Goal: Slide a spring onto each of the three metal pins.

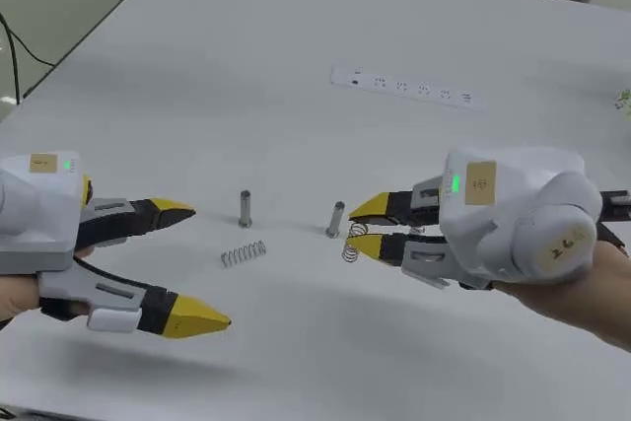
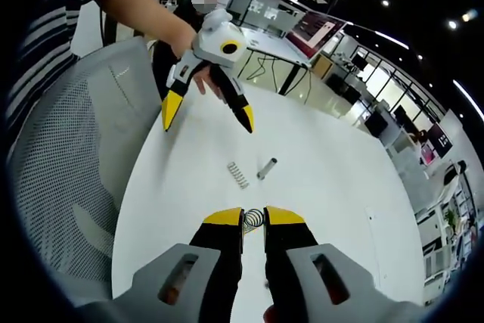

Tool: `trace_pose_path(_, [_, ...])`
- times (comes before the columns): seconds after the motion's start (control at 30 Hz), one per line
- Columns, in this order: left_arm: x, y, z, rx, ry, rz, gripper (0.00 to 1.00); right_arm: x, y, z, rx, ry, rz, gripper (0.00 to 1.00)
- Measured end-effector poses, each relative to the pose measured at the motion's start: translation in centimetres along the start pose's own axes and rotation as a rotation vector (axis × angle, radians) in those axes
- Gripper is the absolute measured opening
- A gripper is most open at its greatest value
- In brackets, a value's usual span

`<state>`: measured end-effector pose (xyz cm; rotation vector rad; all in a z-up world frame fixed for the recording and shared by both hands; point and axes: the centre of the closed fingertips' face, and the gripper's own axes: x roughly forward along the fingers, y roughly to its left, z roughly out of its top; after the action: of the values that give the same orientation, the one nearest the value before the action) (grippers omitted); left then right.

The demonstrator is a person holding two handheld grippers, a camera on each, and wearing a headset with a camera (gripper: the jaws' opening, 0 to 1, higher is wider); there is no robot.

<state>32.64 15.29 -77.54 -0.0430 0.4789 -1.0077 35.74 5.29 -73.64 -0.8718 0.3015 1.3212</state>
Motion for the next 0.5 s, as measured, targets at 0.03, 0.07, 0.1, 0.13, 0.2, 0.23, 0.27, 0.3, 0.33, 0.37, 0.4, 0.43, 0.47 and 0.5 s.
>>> trace_pose_path(0.03, [0.0, 0.0, 0.0, -0.001, 0.0, 0.001, 0.96, 0.1, -0.1, -0.1, 0.003, 0.001, -0.002, 0.07])
trace_pose_path(0.07, [0.0, 0.1, -0.1, -0.002, 0.004, 0.006, 0.96, 0.2, -0.3, -0.3, 0.005, 0.004, -0.005, 0.07])
trace_pose_path(0.1, [0.0, 0.0, -0.2, -0.001, 0.003, 0.009, 0.97, 0.3, -0.4, -0.4, 0.003, 0.008, -0.008, 0.07])
trace_pose_path(0.13, [0.0, 0.1, -0.2, -0.004, 0.002, 0.012, 0.98, 0.4, -0.5, -0.5, 0.002, 0.011, -0.01, 0.07])
trace_pose_path(0.2, [-0.1, 0.1, -0.3, -0.004, 0.0, 0.015, 0.98, 0.5, -1.0, -0.8, 0.01, 0.012, -0.019, 0.07])
trace_pose_path(0.23, [-0.2, 0.2, -0.4, -0.006, 0.002, 0.018, 0.98, 0.5, -1.2, -0.8, 0.013, 0.012, -0.022, 0.07])
trace_pose_path(0.27, [-0.3, 0.3, -0.5, -0.006, 0.005, 0.021, 0.98, 0.6, -1.5, -1.0, 0.016, 0.012, -0.029, 0.07])
trace_pose_path(0.3, [-0.4, 0.4, -0.6, -0.004, 0.005, 0.027, 0.98, 0.6, -1.7, -1.1, 0.02, 0.013, -0.035, 0.07])
trace_pose_path(0.33, [-0.6, 0.5, -0.6, -0.004, 0.003, 0.029, 0.98, 0.7, -2.1, -1.3, 0.031, 0.014, -0.042, 0.07])
trace_pose_path(0.37, [-0.7, 0.6, -0.6, -0.007, 0.002, 0.034, 0.98, 0.7, -2.3, -1.4, 0.036, 0.013, -0.05, 0.07])
trace_pose_path(0.4, [-0.8, 0.7, -0.6, -0.008, -0.001, 0.038, 0.98, 0.7, -2.7, -1.5, 0.046, 0.013, -0.059, 0.07])
trace_pose_path(0.43, [-0.9, 0.8, -0.6, -0.009, -0.003, 0.041, 0.98, 0.8, -3.0, -1.6, 0.052, 0.014, -0.066, 0.07])
trace_pose_path(0.47, [-1.0, 0.9, -0.6, -0.009, -0.004, 0.045, 0.98, 0.8, -3.3, -1.7, 0.058, 0.012, -0.076, 0.07])
trace_pose_path(0.5, [-1.1, 0.9, -0.7, -0.01, -0.002, 0.047, 0.98, 0.8, -3.5, -1.8, 0.063, 0.011, -0.08, 0.07])
